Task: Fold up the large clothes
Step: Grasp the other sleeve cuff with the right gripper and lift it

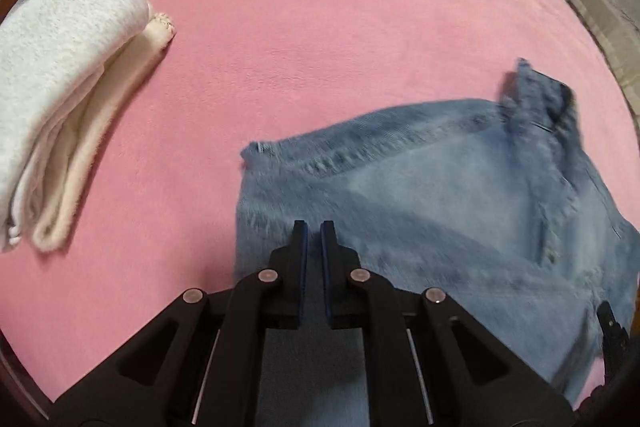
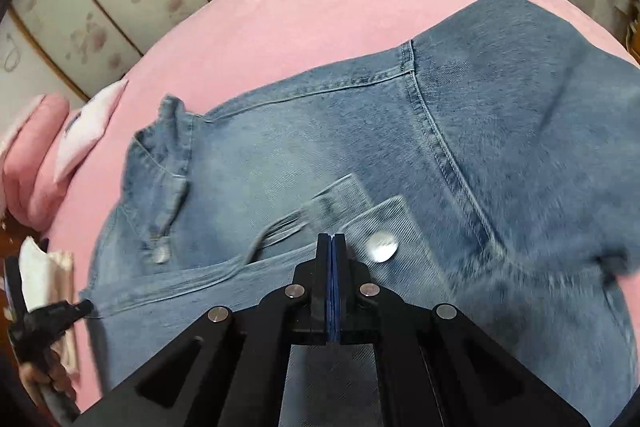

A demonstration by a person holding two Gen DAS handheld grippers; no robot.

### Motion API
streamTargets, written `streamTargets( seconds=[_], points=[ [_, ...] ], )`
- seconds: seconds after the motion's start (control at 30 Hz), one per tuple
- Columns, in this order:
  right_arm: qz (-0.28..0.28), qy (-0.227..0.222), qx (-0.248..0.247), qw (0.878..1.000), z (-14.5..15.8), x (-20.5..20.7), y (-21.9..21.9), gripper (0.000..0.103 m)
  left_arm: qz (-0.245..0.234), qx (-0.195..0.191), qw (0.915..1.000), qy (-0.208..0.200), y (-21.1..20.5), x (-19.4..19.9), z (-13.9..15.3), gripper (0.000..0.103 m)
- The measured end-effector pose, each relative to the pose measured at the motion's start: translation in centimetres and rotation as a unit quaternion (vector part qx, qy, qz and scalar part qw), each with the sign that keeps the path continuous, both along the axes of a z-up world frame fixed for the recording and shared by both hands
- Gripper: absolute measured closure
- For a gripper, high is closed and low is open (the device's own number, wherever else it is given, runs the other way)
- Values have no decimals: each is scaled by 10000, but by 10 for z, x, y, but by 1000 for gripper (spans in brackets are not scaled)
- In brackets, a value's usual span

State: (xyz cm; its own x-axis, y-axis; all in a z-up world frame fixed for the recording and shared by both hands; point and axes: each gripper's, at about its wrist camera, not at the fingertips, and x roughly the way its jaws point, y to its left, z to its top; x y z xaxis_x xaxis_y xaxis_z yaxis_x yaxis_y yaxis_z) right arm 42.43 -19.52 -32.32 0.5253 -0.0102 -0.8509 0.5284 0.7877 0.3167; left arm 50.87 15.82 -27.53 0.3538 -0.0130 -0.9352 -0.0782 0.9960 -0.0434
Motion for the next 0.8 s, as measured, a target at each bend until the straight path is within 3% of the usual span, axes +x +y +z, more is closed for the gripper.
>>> streamTargets(
  seconds=[0.1, 0.17, 0.3, 0.33, 0.43, 0.6, 0.8],
  points=[
    [-140, 29, 205, 9997, 17, -16, 18, 99, -108, 61, 9998, 160, -2, -27, 10, 97],
    [-160, 74, 379, 9991, 25, -31, 39, 90, -264, 68, 9988, 406, -4, -56, 10, 96],
    [20, 285, 784, 9965, 23, -71, 72, 82, -997, 147, 9904, 950, -15, -108, 2, 89],
    [101, 410, 945, 9946, 19, -81, 80, 82, -1162, 204, 9882, 982, -19, -125, 3, 82],
    [276, 679, 1519, 9857, 9, -108, 102, 82, -1410, 219, 9834, 1121, -23, -163, 3, 47],
    [279, 969, 1891, 9768, -10, -157, 124, 67, -1731, 30, 9717, 1604, -40, -215, -4, 45],
    [-279, 1038, 2690, 9571, -25, -210, 113, 63, -1975, 217, 9674, 1567, -80, -267, 10, 44]
  ],
)
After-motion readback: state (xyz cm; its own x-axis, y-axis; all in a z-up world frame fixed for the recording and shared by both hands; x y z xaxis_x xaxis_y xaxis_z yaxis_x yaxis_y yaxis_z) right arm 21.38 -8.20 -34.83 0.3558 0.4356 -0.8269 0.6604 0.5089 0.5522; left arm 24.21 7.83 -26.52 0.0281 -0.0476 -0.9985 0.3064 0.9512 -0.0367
